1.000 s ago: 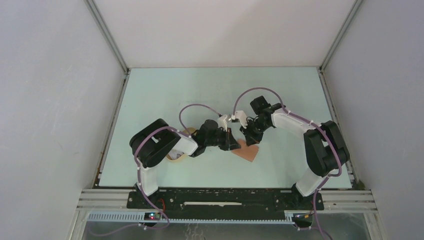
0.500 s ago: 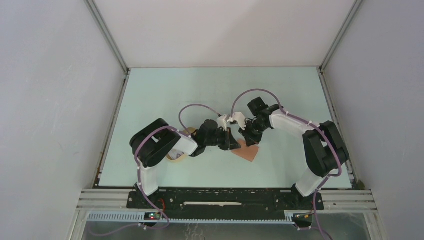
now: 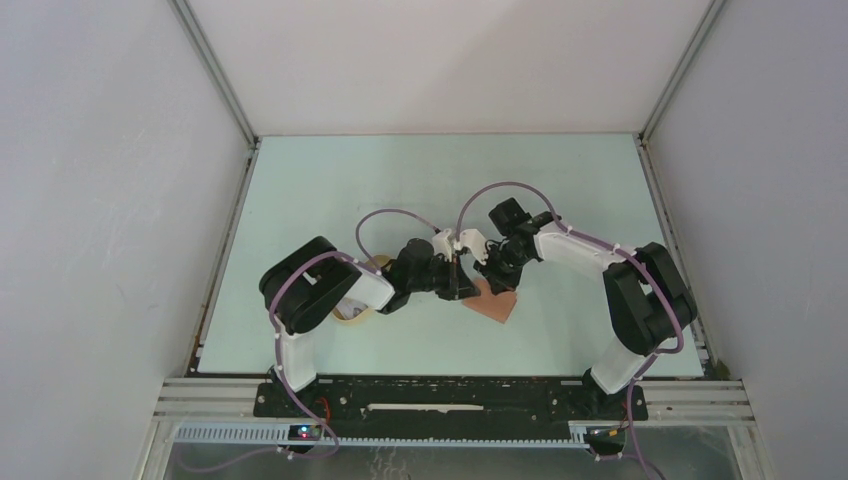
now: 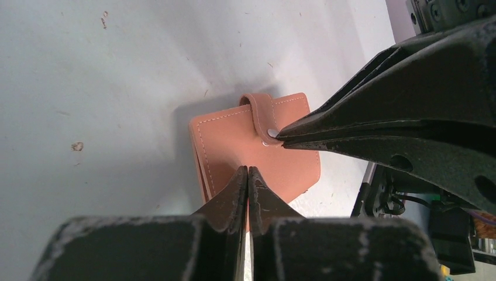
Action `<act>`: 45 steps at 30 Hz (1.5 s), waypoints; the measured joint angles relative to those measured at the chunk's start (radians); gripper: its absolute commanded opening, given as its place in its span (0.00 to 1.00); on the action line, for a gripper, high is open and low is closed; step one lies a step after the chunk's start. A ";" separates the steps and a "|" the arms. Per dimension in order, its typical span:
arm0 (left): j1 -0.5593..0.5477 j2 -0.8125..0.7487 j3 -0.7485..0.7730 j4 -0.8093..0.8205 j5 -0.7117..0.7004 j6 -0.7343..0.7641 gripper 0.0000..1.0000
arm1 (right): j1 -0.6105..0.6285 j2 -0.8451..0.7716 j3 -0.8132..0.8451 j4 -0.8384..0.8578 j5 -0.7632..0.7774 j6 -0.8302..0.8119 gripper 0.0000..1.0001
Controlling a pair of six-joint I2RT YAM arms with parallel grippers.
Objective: Put the credit cards into the card holder
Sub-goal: Close the card holder at the center of the board.
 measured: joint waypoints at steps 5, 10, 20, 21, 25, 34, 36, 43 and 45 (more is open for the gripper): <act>0.003 0.001 0.000 0.000 0.006 0.000 0.07 | 0.007 0.000 -0.001 0.006 0.007 -0.001 0.00; 0.003 0.002 0.000 0.002 0.007 0.000 0.07 | 0.014 0.000 -0.002 0.006 0.017 -0.005 0.00; 0.006 0.002 -0.012 0.021 0.015 0.000 0.07 | 0.033 0.001 -0.002 0.005 0.037 -0.017 0.00; 0.006 0.002 -0.015 0.026 0.015 -0.001 0.08 | 0.036 0.001 -0.002 0.005 0.039 -0.020 0.00; 0.008 0.002 -0.021 0.038 0.015 -0.004 0.09 | 0.044 0.004 -0.002 0.005 0.048 -0.028 0.00; 0.014 0.002 -0.050 0.090 0.019 -0.012 0.13 | 0.053 0.015 0.002 0.001 0.061 -0.025 0.00; 0.018 0.002 -0.055 0.098 0.020 -0.017 0.13 | 0.053 0.021 0.009 -0.006 0.061 -0.023 0.00; 0.029 0.002 -0.090 0.154 0.028 -0.040 0.14 | 0.048 0.042 0.032 -0.031 0.059 -0.010 0.00; 0.033 0.002 -0.101 0.174 0.034 -0.051 0.14 | 0.043 0.047 0.037 -0.036 0.054 -0.006 0.00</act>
